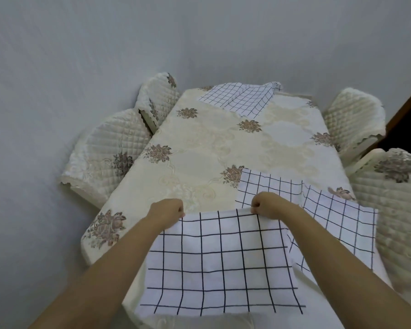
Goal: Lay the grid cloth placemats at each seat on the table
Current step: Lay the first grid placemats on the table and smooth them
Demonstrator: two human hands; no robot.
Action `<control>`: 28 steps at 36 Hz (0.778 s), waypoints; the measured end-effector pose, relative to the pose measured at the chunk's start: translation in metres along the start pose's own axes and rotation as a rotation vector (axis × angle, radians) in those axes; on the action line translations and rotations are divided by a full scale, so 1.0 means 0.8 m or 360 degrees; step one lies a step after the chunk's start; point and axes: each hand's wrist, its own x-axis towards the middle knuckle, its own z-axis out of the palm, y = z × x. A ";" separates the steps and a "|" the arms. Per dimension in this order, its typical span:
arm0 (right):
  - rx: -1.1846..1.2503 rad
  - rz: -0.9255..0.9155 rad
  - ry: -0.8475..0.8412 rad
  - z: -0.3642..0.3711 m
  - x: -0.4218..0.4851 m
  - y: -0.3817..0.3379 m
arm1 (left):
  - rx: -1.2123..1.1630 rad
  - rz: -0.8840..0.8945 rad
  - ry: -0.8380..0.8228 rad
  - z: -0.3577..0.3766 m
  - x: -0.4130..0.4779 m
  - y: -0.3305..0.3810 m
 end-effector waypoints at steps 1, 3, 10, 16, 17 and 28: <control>-0.0006 0.0020 0.0000 0.013 0.008 0.002 | 0.0025 -0.0020 0.0006 0.014 0.005 0.000; 0.0014 0.0059 -0.0021 0.041 0.023 0.009 | 0.0037 -0.0061 -0.0031 0.041 0.014 -0.004; 0.0016 0.0212 -0.0152 0.104 0.056 0.029 | 0.0161 -0.0090 -0.0128 0.098 0.031 -0.025; 0.0000 0.0243 -0.0145 0.126 0.071 0.025 | 0.0053 -0.0037 -0.0137 0.112 0.045 -0.026; 0.0008 0.0225 -0.0138 0.129 0.073 0.021 | -0.0001 -0.0029 -0.0158 0.113 0.046 -0.024; -0.0051 -0.0178 -0.0047 0.158 0.092 -0.060 | -0.0163 0.0205 -0.0126 0.132 0.057 0.000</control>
